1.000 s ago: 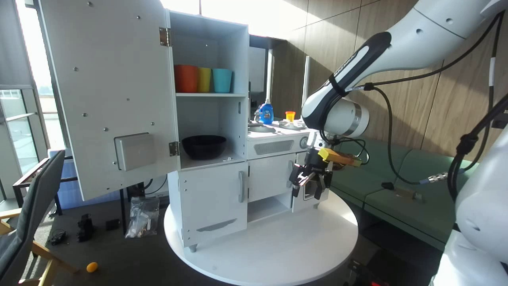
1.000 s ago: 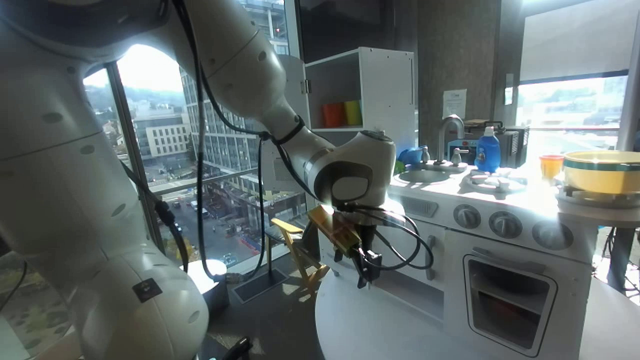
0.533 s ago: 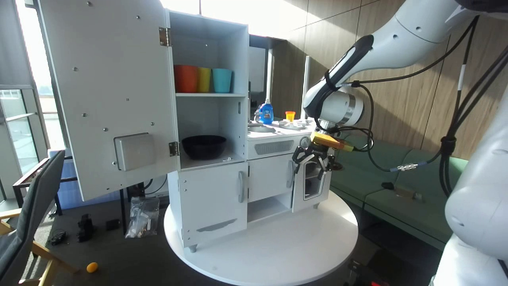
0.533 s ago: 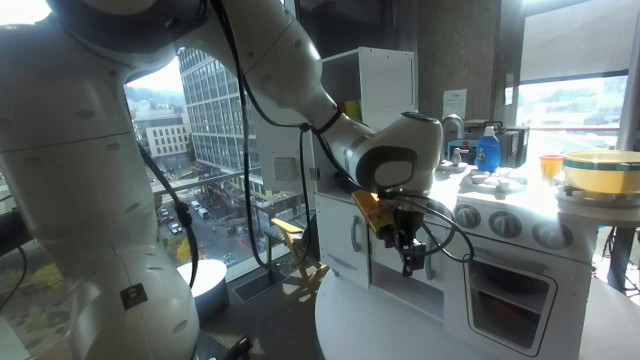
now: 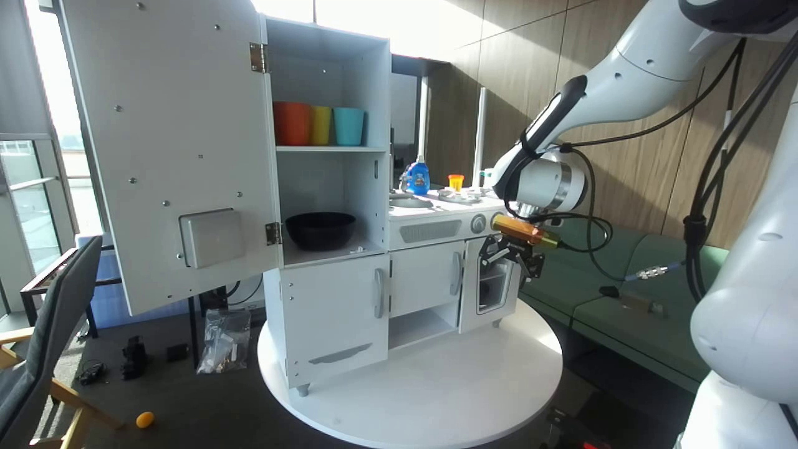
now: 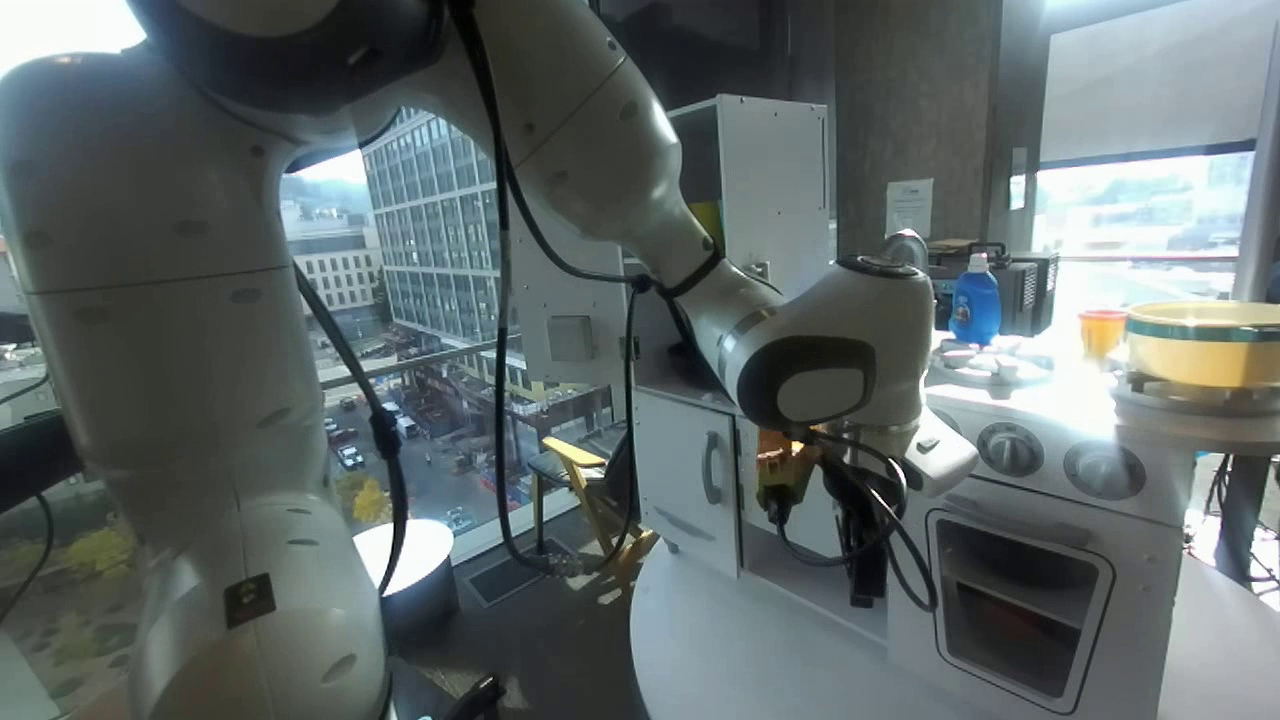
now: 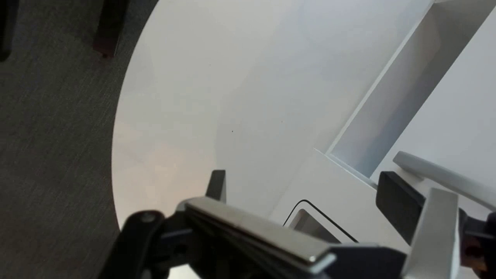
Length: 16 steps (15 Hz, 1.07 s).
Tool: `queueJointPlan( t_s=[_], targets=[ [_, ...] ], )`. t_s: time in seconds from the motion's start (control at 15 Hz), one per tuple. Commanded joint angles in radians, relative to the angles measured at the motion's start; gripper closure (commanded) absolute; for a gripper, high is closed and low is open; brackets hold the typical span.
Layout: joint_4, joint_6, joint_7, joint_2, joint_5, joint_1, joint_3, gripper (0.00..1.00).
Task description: Open the oven then remove the bowl from the oven and close the door.
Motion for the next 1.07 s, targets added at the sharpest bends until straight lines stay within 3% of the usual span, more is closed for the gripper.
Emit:
queueJointPlan(
  t_s=[0.0, 0.27, 0.33, 0.53, 1.0],
  targets=[
    [-0.026, 0.046, 0.110, -0.032, -0.002, -0.041, -0.041, 0.00],
    [-0.040, 0.063, 0.198, -0.078, 0.120, -0.037, -0.037, 0.00],
    [-0.008, 0.032, 0.139, -0.017, 0.064, -0.057, -0.055, 0.00],
    [-0.014, 0.034, 0.178, -0.044, 0.099, -0.045, -0.040, 0.00],
    [0.015, 0.152, 0.349, -0.051, 0.097, -0.056, -0.041, 0.00]
  ],
)
